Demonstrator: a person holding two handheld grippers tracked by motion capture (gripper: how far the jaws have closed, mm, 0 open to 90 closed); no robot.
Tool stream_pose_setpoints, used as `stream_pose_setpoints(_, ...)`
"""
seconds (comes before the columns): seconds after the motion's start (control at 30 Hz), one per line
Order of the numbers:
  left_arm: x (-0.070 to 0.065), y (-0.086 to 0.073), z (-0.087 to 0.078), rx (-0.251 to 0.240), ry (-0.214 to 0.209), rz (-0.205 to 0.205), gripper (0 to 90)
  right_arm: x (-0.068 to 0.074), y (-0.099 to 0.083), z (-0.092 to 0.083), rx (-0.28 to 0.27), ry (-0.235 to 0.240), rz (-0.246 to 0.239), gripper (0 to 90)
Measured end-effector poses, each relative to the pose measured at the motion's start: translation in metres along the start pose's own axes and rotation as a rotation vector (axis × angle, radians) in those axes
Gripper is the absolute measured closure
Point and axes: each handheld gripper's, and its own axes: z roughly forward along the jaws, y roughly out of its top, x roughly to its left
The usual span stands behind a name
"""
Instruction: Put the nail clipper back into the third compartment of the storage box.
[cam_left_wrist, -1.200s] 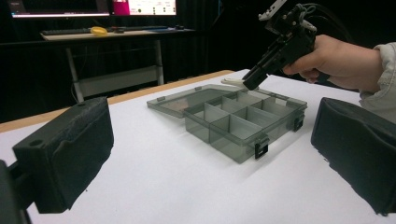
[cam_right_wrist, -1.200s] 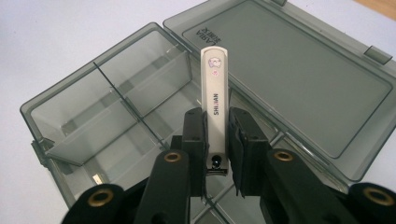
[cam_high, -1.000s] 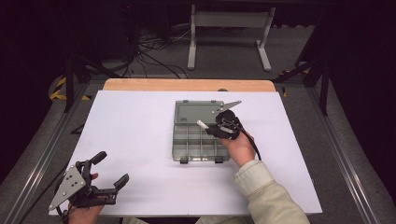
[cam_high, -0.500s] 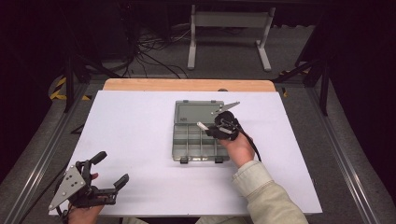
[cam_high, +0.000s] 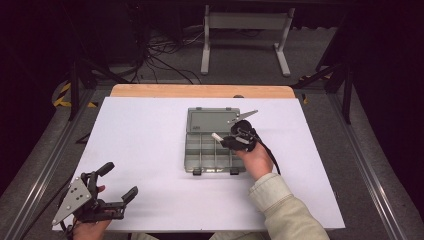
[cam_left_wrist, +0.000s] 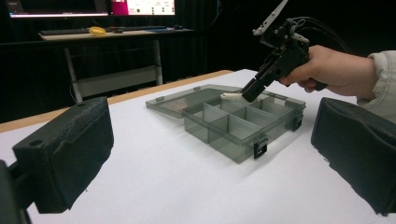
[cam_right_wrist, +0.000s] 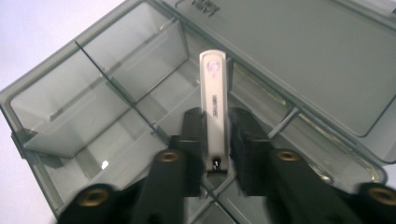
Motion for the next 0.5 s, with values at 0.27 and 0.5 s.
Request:
stream_pose_setpoints(0.27,0.000,0.000,0.001,0.002,-0.002,0.000,0.2,0.002,0.002,-0.011,-0.053,-0.027,-0.012,47.5)
stream_pose_setpoints(0.5,0.000,0.000,0.001,0.001,-0.001,-0.002,0.2,0.009,0.007,-0.025,-0.105,-0.028,-0.036,31.0)
